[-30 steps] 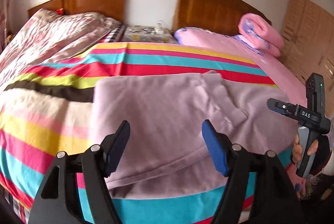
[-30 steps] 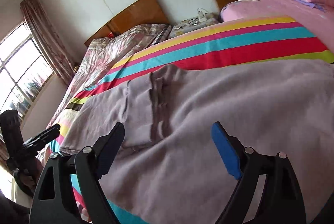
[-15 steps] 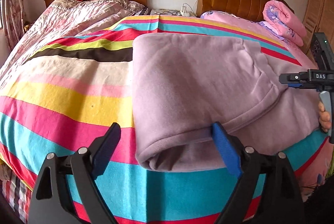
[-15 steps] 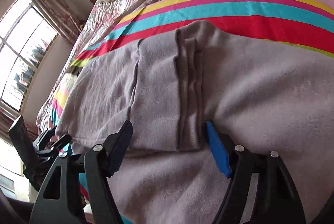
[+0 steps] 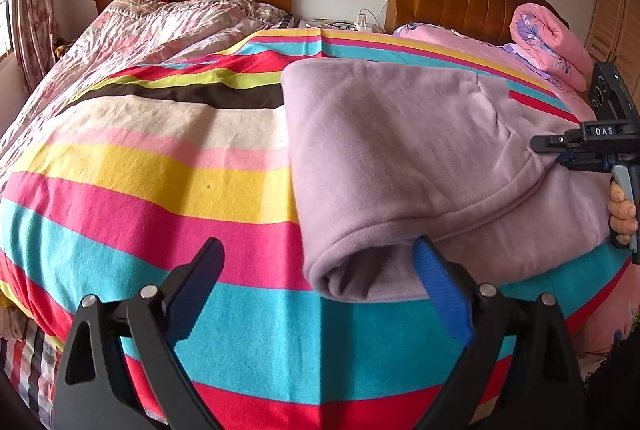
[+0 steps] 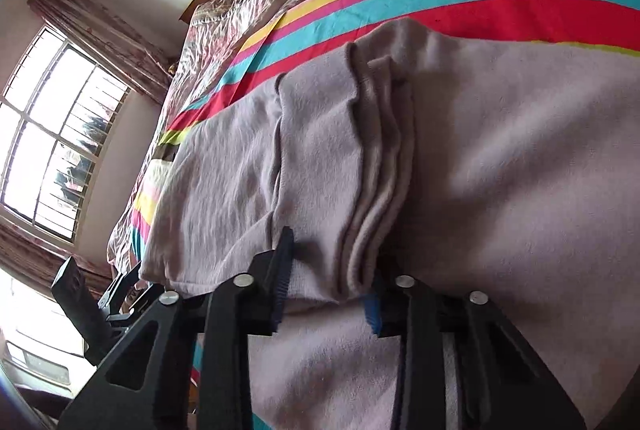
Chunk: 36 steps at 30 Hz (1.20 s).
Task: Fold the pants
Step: 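Grasp the folded end with the right tool, fold it over again, release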
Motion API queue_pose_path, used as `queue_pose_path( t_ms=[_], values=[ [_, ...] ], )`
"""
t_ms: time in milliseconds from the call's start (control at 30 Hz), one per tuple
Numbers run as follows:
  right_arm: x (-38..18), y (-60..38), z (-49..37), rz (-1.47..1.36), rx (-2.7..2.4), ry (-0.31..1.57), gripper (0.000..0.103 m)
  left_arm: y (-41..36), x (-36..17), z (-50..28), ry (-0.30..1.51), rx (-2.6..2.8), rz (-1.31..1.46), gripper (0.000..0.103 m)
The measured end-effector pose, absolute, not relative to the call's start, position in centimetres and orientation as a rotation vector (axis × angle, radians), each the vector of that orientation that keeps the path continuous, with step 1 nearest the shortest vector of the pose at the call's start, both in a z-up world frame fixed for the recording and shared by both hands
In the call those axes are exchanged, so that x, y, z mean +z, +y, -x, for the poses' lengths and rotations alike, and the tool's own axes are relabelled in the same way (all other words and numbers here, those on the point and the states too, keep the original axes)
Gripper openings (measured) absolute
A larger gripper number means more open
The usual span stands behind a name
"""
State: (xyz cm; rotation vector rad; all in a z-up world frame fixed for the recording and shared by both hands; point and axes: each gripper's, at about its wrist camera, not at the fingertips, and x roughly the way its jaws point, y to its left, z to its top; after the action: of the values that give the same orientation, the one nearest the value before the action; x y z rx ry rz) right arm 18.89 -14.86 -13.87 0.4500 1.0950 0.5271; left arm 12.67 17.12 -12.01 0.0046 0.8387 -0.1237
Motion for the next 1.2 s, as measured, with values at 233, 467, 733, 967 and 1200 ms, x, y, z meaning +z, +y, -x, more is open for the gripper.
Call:
queue_pose_path(
  t_ms=[233,467,733,967,1200],
  values=[
    [-10.0,-14.9,-18.4,-0.452,0.536,0.927,0.013,16.3,-12.1,-12.4,0.848,-0.142,-0.035,0.095],
    [1.3,-10.2,-19.2,-0.326,0.643,0.697,0.013,17.5,-11.8,-14.9,0.841,-0.043,0.0,0.096],
    [0.9,-14.7,-13.3,-0.337,0.519,0.659,0.013,20.6,-10.6,-13.0,0.785,-0.014,0.085,0.099],
    [-13.6,-17.9,-10.5,-0.518,0.359,0.909,0.013,19.7,-12.5,-13.9,0.861,-0.053,0.024,0.1],
    [-8.7,-17.8,-9.3,-0.485,0.439,0.809,0.013,20.2,-12.2,-13.2,0.856,-0.022,0.05,0.101]
  ],
)
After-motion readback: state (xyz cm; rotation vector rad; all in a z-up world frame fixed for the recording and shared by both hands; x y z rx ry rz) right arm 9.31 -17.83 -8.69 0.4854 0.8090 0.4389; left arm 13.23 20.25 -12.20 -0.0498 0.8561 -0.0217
